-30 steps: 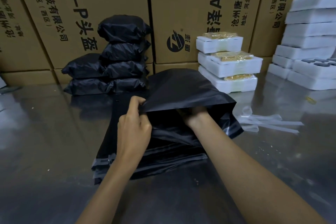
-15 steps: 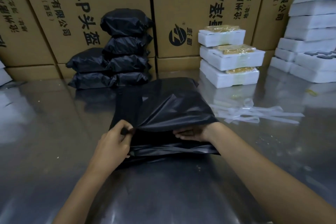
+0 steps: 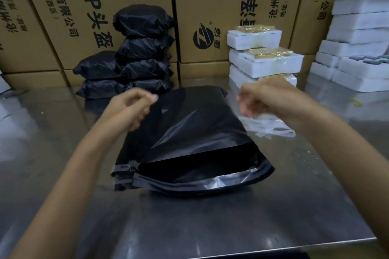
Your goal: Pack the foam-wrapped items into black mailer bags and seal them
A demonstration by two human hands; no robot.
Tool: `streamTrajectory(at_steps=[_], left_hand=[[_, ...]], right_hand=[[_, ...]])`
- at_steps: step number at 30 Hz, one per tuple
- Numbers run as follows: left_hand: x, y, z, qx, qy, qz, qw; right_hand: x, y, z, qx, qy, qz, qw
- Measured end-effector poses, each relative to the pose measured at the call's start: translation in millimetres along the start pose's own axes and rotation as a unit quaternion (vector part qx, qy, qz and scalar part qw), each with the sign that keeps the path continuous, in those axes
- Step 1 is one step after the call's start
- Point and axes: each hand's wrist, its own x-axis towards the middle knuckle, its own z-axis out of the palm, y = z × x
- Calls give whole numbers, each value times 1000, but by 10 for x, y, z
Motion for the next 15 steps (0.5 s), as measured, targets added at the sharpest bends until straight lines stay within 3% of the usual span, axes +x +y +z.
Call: streamTrajectory(at_steps=[2,3,6,8,11,15], left_hand=[[426,91,312,34,-3,-13,999],[611,85,483,64,-33,-17,997],[859,-239,897,144,-114,-55,981],[836,-590,1013,108,-120,-92,983],[763,-931,998,47,-101,-120,987],[799,-1097,935,126,-147,-122,973]], right_hand=[[359,-24,164,-39,97,-55,993],[513,18,275,-71,108,-71,989],[755,462,611,-102,48,-58,992],[760,890,768,-89,19,-38,995],[784,1290,848,-87,51,-28,995],[824,1406,789,-100,61,-28,993]])
